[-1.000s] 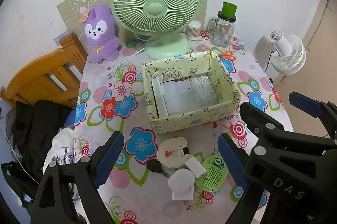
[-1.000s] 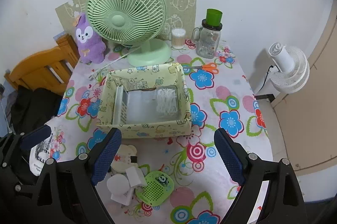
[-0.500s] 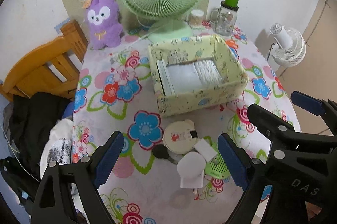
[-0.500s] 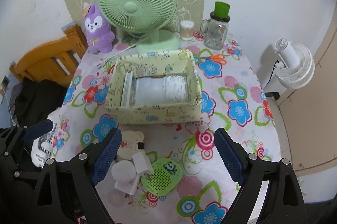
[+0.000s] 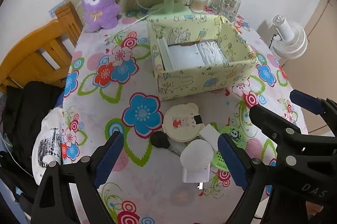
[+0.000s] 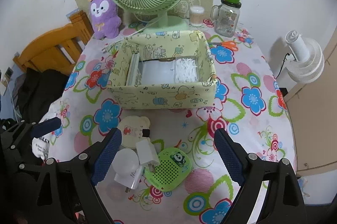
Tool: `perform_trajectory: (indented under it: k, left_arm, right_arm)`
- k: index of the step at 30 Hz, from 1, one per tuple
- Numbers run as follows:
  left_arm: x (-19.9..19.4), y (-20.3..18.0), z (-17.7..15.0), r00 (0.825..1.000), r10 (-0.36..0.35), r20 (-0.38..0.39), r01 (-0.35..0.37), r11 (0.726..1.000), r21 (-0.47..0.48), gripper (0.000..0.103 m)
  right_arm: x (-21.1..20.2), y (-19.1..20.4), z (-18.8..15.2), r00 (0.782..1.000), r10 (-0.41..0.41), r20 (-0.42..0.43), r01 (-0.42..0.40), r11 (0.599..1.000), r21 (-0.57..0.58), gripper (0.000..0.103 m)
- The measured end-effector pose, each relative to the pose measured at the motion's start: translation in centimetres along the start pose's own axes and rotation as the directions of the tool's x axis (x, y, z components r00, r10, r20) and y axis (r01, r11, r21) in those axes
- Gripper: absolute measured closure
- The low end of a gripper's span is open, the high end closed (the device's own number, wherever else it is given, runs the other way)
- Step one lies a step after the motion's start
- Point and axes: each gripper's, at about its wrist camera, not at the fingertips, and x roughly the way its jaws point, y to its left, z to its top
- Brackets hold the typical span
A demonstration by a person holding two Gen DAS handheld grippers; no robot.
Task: Organize rigid objects
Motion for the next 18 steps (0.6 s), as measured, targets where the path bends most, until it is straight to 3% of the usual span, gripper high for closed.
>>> perform_trajectory:
  k: [18]
  left_arm:
    - [5.1,0.5,-1.9,0.995,-0.007,-0.101,0.005,1.000,-0.023,0.011]
  right_arm:
    - [5.2,-0.2,-1.9,0.993,0.032,-0.113,-0.033,0.999,-0.011,0.018]
